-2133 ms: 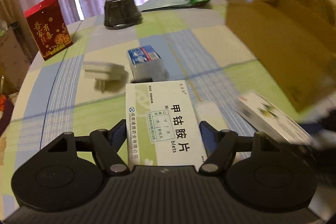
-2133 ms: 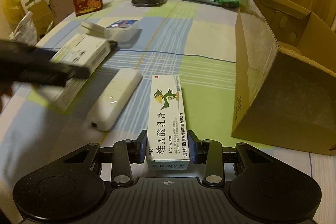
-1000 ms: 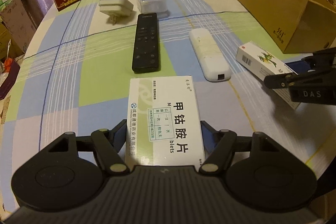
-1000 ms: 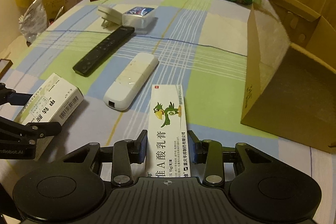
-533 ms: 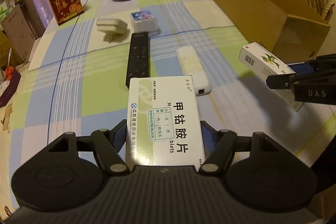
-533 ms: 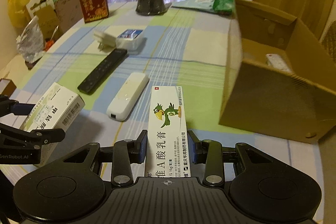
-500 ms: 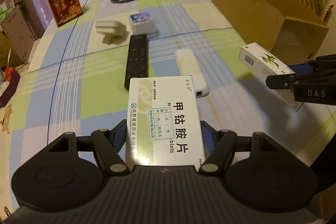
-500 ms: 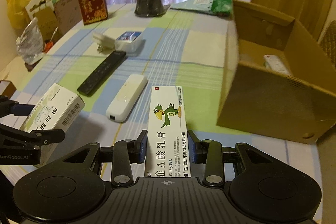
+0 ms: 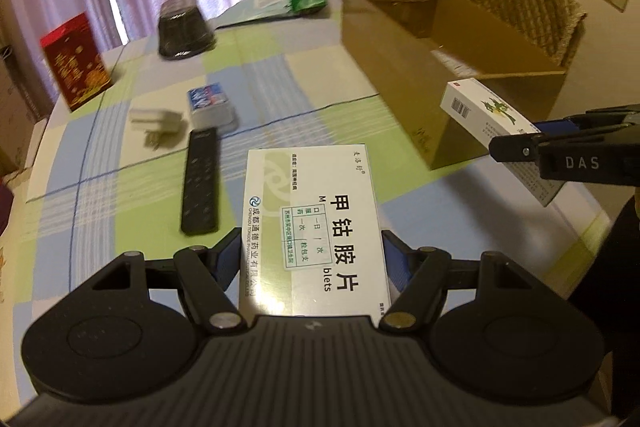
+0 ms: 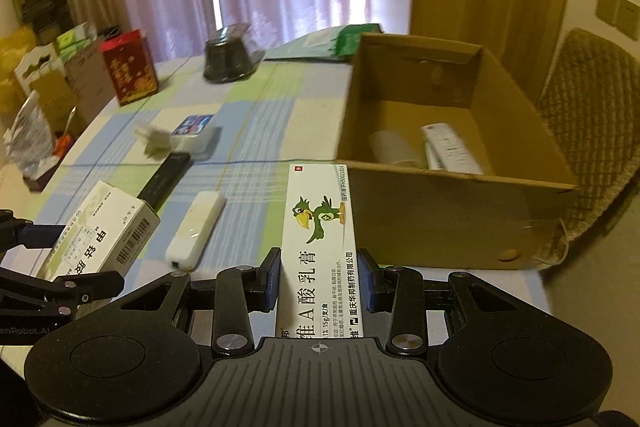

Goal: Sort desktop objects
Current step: 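Carry the medicine box and ointment box over the cardboard box with both tools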

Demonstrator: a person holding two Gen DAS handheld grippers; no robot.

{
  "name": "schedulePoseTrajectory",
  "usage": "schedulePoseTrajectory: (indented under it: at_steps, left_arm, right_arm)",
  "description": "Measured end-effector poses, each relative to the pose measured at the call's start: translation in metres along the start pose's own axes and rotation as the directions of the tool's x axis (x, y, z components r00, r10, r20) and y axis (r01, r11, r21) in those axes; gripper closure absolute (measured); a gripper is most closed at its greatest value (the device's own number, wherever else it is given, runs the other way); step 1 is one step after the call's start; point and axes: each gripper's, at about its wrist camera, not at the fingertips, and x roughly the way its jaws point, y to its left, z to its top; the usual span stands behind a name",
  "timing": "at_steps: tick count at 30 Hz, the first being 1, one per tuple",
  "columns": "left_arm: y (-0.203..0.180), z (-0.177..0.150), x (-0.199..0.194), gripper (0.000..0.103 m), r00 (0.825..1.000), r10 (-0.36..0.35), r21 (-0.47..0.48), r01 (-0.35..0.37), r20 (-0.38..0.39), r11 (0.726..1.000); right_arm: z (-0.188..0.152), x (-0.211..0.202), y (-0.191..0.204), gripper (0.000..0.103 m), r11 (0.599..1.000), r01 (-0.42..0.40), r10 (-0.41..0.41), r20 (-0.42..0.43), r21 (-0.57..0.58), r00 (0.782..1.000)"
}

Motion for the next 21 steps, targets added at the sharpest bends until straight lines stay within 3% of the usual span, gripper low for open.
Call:
schedulePoseTrajectory:
  at_steps: [7,12,21]
  left_arm:
    - [-0.023,0.035,0.000,0.035,0.996,-0.071,0.035,0.069,0.046,0.997]
    - [-0.051,0.079,0.010,0.035,0.988,-0.118,0.092,0.108,0.100,0.990]
    - [-0.101,0.164,0.055,0.035,0.968,-0.211,0.097,0.198,0.140,0.975]
  right_arm:
    - [0.010,-0.020,-0.032,0.066,0.996,0.049,-0.052,0.043,0.068,0.998]
    - [0.033,-0.026,-0.063,0.066,0.992,0.083,-0.091,0.093,0.090,0.991]
    - [0.083,-0.010,-0.122,0.066,0.982,0.129,-0.151,0.165,0.136,0.975]
